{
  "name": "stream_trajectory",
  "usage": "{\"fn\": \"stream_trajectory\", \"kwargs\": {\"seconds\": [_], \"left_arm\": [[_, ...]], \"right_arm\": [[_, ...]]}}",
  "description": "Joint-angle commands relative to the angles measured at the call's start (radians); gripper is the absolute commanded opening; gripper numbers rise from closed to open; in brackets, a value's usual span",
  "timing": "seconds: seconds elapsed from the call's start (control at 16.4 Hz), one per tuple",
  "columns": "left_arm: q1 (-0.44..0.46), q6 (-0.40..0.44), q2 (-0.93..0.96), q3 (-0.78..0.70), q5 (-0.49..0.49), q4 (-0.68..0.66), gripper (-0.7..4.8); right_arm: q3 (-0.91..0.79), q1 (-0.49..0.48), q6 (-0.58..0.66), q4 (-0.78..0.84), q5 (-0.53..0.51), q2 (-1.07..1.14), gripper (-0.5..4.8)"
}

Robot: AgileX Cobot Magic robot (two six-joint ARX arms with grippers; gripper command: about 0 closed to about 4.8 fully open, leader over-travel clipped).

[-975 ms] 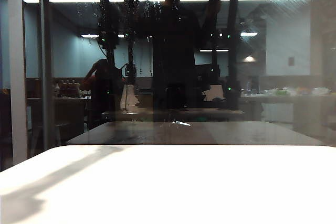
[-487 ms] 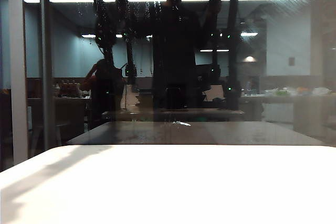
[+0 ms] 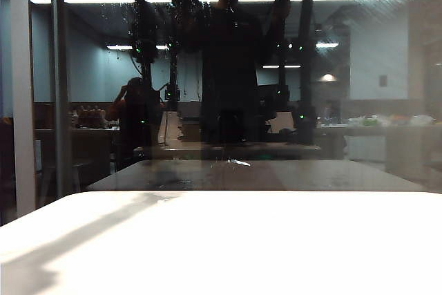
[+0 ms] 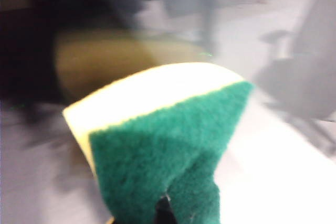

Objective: Reach upward to find where there is water on the glass, pick up the sponge from the table, dry the water, and finally place the sponge back on the table.

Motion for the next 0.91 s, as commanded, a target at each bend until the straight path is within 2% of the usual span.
{"fn": "stream_trajectory", "kwargs": {"seconds": [0.06,0.49,0.67,0.91], "left_arm": [[-0.064,-0.003,0.048,-0.003,-0.001,0.055,-0.06],[-0.237,-0.002,0.201,-0.003,-0.047,0.066,-0.06],[-0.228,0.004,0.198,0.0,-0.084,0.097,-0.06],[-0.186,0.005,0.185,0.0,-0.101,0.074,-0.06]], "right_arm": [[0.003,0.0,-0.003,-0.003,0.0,-0.005,-0.02],[0.003,0.0,-0.003,-0.009,0.0,-0.005,-0.02],[0.003,0.0,-0.003,-0.01,0.0,-0.005,-0.02],[0.003,0.0,-0.003,-0.01,0.0,-0.006,-0.02]]}}
